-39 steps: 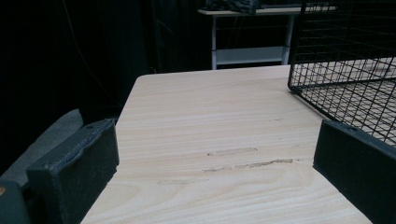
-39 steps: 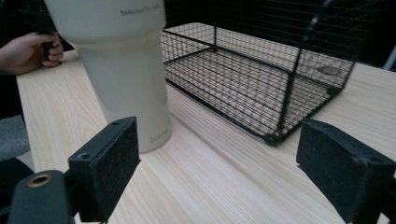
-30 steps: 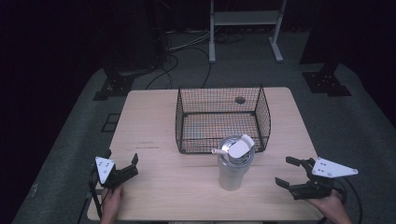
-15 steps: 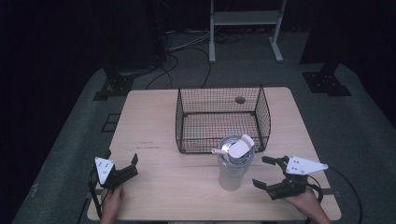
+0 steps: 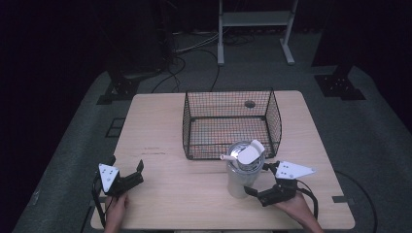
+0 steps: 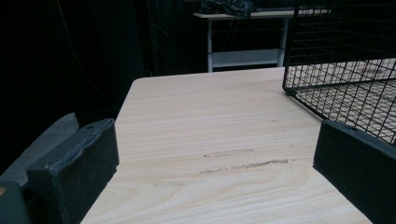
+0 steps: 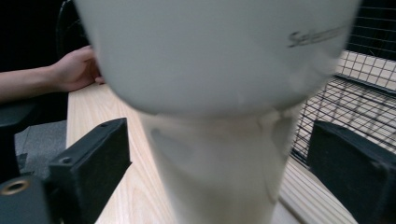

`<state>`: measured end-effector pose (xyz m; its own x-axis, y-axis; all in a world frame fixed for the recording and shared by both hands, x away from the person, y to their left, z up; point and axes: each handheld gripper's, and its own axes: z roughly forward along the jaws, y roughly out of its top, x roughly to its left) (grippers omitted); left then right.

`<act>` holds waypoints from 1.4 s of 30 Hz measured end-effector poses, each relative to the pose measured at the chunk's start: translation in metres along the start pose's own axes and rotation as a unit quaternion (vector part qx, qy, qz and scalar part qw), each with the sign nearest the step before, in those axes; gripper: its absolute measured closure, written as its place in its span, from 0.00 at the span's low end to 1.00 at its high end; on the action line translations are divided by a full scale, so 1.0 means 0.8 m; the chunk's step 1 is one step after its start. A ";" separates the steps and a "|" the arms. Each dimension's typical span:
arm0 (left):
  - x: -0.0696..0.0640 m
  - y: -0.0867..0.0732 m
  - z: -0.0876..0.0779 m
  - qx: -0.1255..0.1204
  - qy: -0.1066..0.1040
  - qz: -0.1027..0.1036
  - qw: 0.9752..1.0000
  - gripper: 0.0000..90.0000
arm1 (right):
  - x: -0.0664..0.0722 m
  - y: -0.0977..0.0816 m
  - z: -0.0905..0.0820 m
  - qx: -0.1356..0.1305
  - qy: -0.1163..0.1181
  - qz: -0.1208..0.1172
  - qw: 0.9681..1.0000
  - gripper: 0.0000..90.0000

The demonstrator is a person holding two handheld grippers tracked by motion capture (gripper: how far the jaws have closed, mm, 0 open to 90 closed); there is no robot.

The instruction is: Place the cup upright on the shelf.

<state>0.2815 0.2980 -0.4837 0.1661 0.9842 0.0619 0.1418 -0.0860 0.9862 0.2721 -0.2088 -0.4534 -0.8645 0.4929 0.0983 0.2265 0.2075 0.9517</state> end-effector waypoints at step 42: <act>0.002 -0.001 -0.002 -0.007 -0.008 -0.005 1.000 0.00 | 0.002 0.018 0.032 -0.045 -0.007 -0.025 0.999 0.09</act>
<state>0.2801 0.3001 -0.4838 0.1798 0.9824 0.0502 0.1303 -0.0744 0.9887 0.2857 -0.1831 -0.4472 -0.8670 0.4961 0.0471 0.1418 0.1549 0.9777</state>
